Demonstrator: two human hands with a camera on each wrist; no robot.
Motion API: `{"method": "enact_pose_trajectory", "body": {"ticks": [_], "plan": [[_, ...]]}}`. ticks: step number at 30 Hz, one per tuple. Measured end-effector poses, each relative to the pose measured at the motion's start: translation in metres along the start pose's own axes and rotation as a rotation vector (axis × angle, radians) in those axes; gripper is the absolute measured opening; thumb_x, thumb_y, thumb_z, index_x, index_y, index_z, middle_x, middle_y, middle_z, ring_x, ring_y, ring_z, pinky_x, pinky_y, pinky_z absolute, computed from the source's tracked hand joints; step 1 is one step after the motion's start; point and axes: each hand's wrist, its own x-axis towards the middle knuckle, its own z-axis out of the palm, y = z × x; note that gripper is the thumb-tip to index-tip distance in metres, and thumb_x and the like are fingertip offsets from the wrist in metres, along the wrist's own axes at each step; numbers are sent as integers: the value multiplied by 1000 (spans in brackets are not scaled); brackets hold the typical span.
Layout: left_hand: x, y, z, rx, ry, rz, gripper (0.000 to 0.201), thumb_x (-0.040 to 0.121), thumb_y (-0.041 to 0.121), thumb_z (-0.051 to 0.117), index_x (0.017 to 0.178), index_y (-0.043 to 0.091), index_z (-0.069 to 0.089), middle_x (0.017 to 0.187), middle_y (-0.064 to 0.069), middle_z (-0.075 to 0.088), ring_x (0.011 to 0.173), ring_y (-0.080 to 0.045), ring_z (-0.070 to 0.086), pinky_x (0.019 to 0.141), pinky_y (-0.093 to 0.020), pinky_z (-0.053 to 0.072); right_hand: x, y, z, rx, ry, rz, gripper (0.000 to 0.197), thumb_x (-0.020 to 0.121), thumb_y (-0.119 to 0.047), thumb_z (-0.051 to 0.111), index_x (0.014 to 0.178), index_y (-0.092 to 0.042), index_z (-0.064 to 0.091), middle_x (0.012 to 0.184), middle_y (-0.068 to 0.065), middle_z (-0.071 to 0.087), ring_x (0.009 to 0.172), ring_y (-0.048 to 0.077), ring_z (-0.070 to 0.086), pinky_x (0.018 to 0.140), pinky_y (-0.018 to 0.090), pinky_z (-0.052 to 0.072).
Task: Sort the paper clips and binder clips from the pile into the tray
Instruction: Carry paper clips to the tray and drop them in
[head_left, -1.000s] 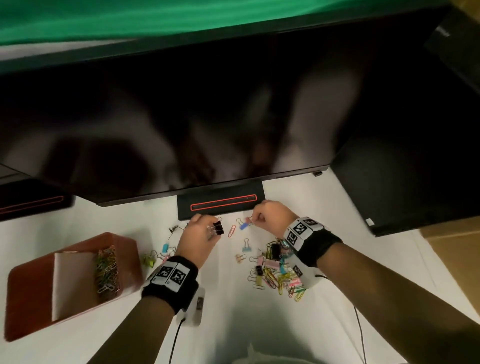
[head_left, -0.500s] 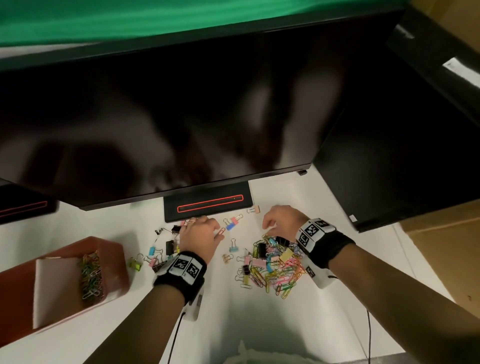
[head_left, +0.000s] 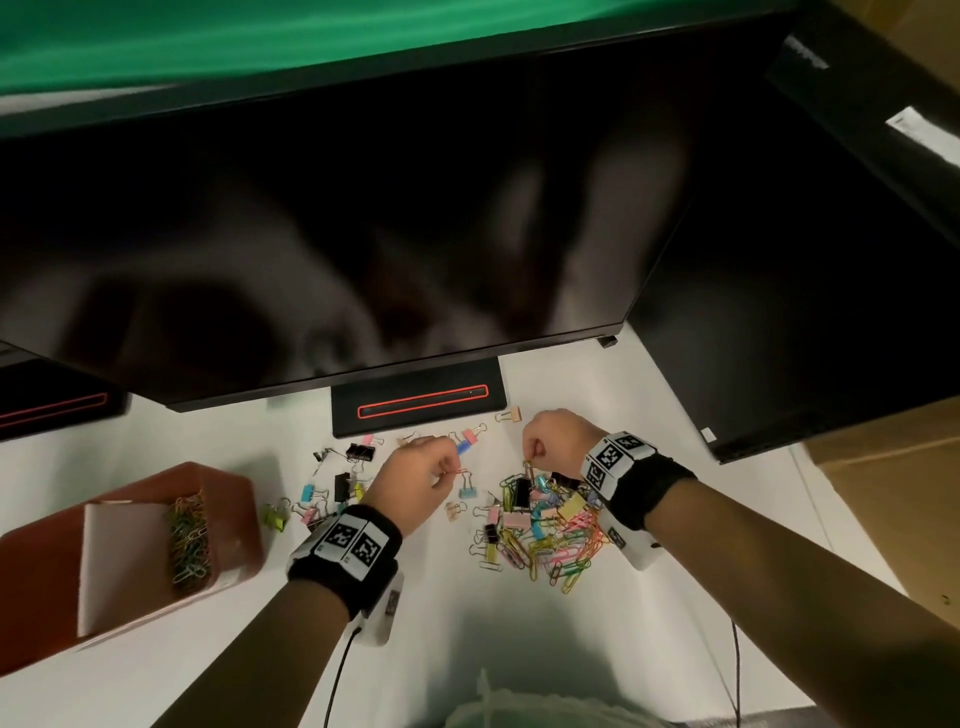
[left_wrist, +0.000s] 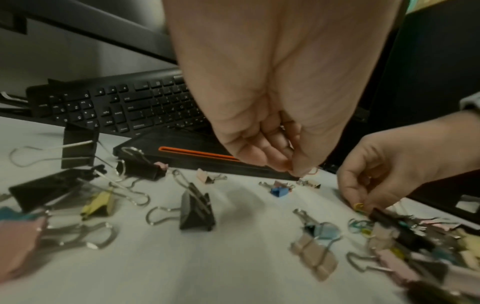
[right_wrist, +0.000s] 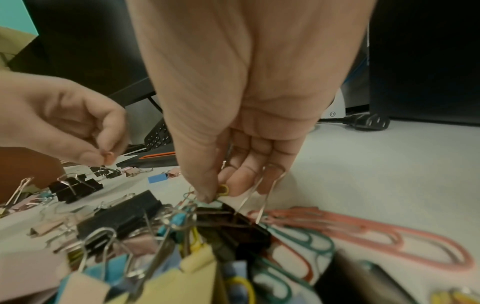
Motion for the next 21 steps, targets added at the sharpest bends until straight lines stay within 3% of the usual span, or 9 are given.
{"method": "enact_pose_trajectory", "body": {"ticks": [3,7,9,10,13,16,21], "plan": [[-7,13,6,-93,-19,40,27,85,5,55,101,25,62,86,8,54,76,0,51,71,-9,41,2,4,0,23,27,3,19,88,-7,55,100,-10,69,108,5,67,100,21,61,82,24,47],[-2,28,23,-136,27,22,19,83,5,58,92,18,68,85,11,49,71,1,50,68,-1,37,-2,12,-2,91,100,2,17,86,-6,57,98,-12,68,100,4,67,92,19,61,82,25,50],[4,34,31,-133,12,1,15,83,7,60,93,16,67,83,8,52,69,-3,51,72,-5,39,-7,19,-5,113,144,9,21,86,-6,56,102,-13,66,93,2,64,86,17,58,82,26,50],[7,36,34,-117,-19,-3,16,83,8,61,96,16,66,83,5,55,70,-7,53,75,-12,43,-10,22,-7,113,155,12,23,87,-6,55,105,-14,65,90,0,61,85,16,57,82,26,50],[15,39,39,-25,-165,-35,28,86,10,59,113,17,58,85,0,62,77,-13,59,78,-25,50,-17,29,-12,104,131,30,27,89,-6,54,113,-15,64,97,3,64,93,19,60,87,30,51],[21,41,40,54,-245,-48,33,86,12,59,118,17,55,92,-3,65,81,-16,60,80,-29,52,-20,29,-13,97,74,28,28,89,-10,58,114,-16,65,110,5,66,101,20,61,91,30,50],[25,45,45,141,-272,-39,30,82,9,62,111,15,56,95,-5,65,79,-17,58,74,-26,48,-15,12,-4,-117,-19,-79,31,87,-18,59,116,-27,63,110,3,66,104,23,57,88,31,46]]}}
